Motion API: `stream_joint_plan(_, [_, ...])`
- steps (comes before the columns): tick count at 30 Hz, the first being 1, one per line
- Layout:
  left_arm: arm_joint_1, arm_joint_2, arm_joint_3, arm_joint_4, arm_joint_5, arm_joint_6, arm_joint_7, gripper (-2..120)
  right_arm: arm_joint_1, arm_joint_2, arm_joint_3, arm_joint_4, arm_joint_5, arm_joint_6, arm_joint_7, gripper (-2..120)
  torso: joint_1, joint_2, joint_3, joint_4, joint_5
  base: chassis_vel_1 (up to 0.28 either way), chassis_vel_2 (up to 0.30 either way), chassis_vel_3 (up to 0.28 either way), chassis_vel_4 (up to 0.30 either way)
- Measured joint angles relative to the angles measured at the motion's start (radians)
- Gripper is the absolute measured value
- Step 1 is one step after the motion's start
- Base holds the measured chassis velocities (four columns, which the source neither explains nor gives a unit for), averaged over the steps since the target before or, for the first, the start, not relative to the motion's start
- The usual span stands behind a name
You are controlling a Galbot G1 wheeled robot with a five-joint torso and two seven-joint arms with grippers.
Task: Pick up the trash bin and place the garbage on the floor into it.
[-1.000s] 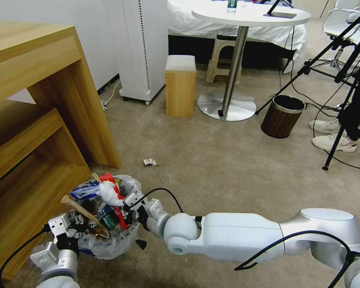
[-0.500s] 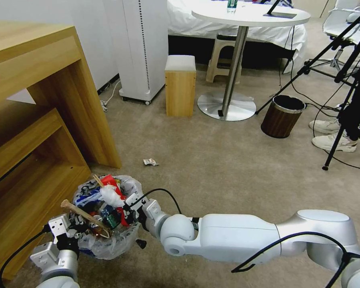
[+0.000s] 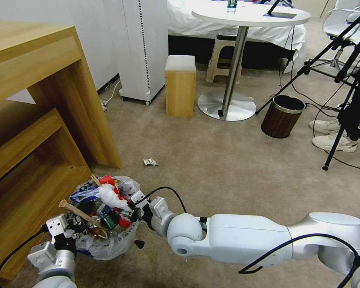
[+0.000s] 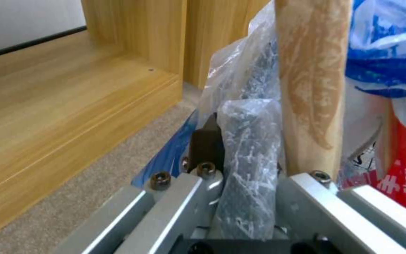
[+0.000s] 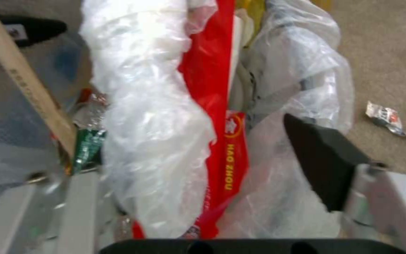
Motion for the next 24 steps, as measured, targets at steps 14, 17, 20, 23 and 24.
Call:
stream_joint_plan(14, [0.005,-0.005,0.012,-0.012,0.009,-0.003,0.004,1,-0.014,-0.001,-0.004,-0.002,0.005,0.072,-0.071,100,0.000,0.000,0.000,0.0001,-0.0001,0.000,0.000,0.000,0.000])
stream_joint_plan(17, [0.006,-0.004,0.012,-0.012,0.008,-0.003,0.004,1,-0.018,-0.009,-0.004,-0.011,-0.011,0.118,-0.114,100,0.000,0.000,0.000,-0.0001,0.0000,0.000,0.000,0.000,0.000])
stream_joint_plan(20, [0.004,-0.003,0.012,-0.009,0.008,-0.004,0.004,1,-0.019,-0.015,-0.002,-0.017,-0.026,0.128,-0.131,100,0.000,0.000,0.000,0.0001,0.0000,0.000,0.000,0.000,0.000])
stream_joint_plan(23, [0.000,-0.005,0.015,-0.002,0.011,-0.004,0.004,1,-0.019,-0.020,-0.001,-0.014,-0.031,0.122,-0.130,100,0.000,0.000,0.000,0.0000,0.0000,0.000,0.000,0.000,0.000])
stream_joint_plan(24, [-0.002,-0.006,0.017,0.000,0.012,-0.004,0.004,1,-0.019,-0.023,-0.001,-0.014,-0.034,0.122,-0.129,100,0.000,0.000,0.000,0.0000,-0.0001,0.000,0.000,0.000,0.000])
